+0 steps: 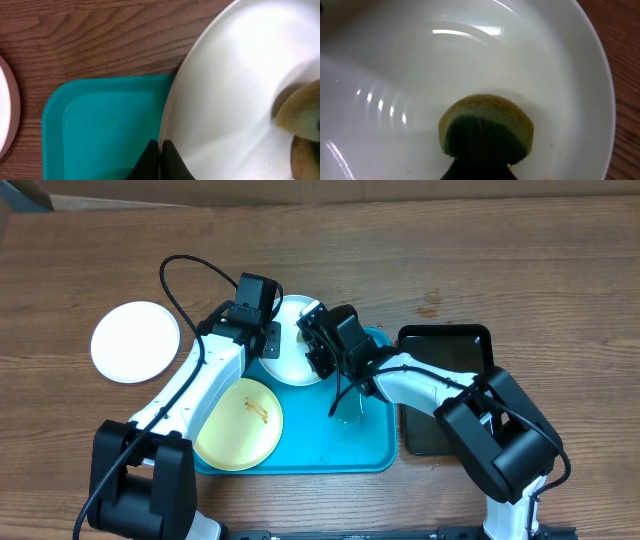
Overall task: Clean dirty plates on tray and stack at the side
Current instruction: 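Scrub the sauced white plate's face with the sponge in the right gripper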
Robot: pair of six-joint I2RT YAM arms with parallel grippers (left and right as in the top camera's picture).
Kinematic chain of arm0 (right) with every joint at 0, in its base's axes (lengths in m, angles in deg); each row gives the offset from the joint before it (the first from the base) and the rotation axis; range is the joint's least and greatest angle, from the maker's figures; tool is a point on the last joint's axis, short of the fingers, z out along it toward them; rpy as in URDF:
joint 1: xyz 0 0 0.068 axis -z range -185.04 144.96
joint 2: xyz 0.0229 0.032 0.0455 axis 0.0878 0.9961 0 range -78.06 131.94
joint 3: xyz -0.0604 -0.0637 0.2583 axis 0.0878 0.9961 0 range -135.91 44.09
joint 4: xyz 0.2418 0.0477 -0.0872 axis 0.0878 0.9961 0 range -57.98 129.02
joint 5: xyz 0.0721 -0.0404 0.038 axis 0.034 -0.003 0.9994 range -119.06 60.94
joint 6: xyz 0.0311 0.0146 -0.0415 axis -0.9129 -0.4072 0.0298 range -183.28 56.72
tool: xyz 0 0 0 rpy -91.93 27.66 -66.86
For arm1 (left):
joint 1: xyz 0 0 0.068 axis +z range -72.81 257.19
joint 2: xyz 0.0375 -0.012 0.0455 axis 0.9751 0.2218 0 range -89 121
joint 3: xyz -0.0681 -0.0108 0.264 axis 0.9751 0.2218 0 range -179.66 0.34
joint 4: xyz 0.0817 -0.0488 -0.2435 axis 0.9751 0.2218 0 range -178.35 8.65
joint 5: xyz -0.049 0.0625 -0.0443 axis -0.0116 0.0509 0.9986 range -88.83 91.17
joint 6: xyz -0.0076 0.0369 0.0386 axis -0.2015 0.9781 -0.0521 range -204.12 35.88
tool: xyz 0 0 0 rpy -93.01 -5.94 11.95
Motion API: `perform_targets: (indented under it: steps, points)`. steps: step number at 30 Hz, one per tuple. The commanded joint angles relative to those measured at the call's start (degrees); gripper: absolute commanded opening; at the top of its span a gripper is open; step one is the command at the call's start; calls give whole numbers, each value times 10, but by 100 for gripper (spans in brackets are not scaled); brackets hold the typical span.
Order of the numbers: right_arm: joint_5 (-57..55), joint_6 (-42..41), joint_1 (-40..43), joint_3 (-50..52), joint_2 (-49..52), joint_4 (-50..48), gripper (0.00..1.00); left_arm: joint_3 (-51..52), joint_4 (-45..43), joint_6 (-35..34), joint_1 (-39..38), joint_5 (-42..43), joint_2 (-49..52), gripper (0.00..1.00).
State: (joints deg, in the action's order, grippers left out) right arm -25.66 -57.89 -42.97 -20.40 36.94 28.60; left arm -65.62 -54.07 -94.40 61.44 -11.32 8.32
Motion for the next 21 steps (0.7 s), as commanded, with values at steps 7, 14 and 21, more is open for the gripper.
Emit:
perform_targets:
  steps: [7, 14, 21]
  points:
    - [-18, 16, 20, -2, 12, -34, 4, -7, 2, 22, -4, 5, 2, 4]
    - [-18, 15, 20, -2, 12, -68, 4, -7, 4, 22, -4, 4, 2, 4]
    - [-15, 15, 20, -2, 37, -120, 4, -7, 5, 22, -4, 4, 2, 4]
